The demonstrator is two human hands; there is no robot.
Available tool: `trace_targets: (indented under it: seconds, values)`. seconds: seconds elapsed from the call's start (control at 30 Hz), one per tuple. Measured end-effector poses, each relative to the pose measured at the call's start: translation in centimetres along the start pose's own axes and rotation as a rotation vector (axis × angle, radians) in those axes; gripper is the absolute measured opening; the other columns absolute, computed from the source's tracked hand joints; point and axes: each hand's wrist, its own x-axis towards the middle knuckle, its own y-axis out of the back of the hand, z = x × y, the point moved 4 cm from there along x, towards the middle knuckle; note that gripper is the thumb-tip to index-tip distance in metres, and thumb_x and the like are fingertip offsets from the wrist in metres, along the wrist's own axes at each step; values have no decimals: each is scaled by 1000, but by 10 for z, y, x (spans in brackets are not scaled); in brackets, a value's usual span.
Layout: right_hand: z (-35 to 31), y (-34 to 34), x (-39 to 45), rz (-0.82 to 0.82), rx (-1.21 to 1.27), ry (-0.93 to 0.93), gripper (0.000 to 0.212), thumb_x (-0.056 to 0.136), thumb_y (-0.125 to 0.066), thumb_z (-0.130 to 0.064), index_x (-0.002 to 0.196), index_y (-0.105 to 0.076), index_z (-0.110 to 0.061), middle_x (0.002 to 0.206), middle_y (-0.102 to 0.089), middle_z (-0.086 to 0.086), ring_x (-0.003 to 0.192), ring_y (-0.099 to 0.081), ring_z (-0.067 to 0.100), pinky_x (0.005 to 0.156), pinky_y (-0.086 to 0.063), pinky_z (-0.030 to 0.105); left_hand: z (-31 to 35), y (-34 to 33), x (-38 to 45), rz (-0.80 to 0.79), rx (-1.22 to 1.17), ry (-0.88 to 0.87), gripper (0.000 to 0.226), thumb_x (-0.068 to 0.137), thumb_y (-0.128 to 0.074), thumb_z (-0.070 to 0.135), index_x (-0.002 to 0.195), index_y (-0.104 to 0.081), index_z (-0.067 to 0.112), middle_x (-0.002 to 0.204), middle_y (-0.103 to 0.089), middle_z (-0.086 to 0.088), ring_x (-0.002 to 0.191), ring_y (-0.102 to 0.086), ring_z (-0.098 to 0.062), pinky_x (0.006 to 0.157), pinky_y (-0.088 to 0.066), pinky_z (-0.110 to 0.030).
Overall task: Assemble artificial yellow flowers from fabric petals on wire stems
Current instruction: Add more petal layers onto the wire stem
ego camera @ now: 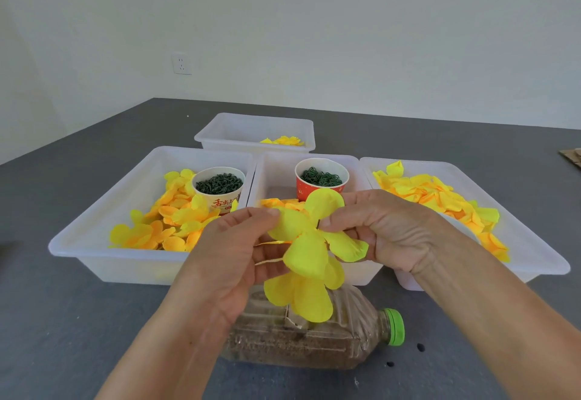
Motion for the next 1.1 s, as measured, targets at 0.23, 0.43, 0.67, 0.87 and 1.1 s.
trace_targets:
  seconds: [0.23, 0.43, 0.67, 0.87, 1.1]
  values:
    - [6, 2, 3, -62, -45, -11, 16, 70, -64, 2, 81, -70, -9, 75, -71, 6, 61, -66, 15, 57, -55, 24, -3, 17, -2, 20, -40, 20, 22, 95, -44, 9, 89, -64, 1, 71, -71, -15, 55, -68, -23, 46, -54, -28]
    - [9, 5, 2, -89, -43, -14, 37, 57, -66, -5, 94, -69, 0, 92, -72, 15, 76, -70, 25, 71, -57, 37, -7, 33, -4, 172, 69, -65, 22, 90, -47, -5, 83, -66, 6, 67, -70, -7, 51, -62, -12, 44, -50, -22]
    - [11, 3, 4, -118, -21, -19, 33, 59, -64, 0, 91, -70, 0, 92, -72, 18, 76, -70, 26, 69, -58, 38, -32, 32, -11, 109, 262, -17, 15, 78, -71, 16, 91, -67, 11, 73, -71, -3, 66, -62, -18, 52, -47, -24]
    - [9, 1, 9, -104, -94, -38, 37, 54, -65, 1, 90, -69, 1, 86, -72, 16, 71, -70, 23, 65, -58, 32, -37, 21, -12, 29, 184, -41, 30, 68, -75, 2, 95, -67, 9, 83, -72, -14, 68, -64, -20, 55, -51, -23]
    - [12, 0, 13, -95, -77, -42, 27, 55, -66, -1, 81, -73, -2, 86, -72, 16, 70, -70, 24, 67, -58, 34, -34, 17, -16, 25, 110, -133, 29, 67, -73, -9, 85, -71, 12, 82, -73, -13, 71, -67, -23, 55, -53, -24]
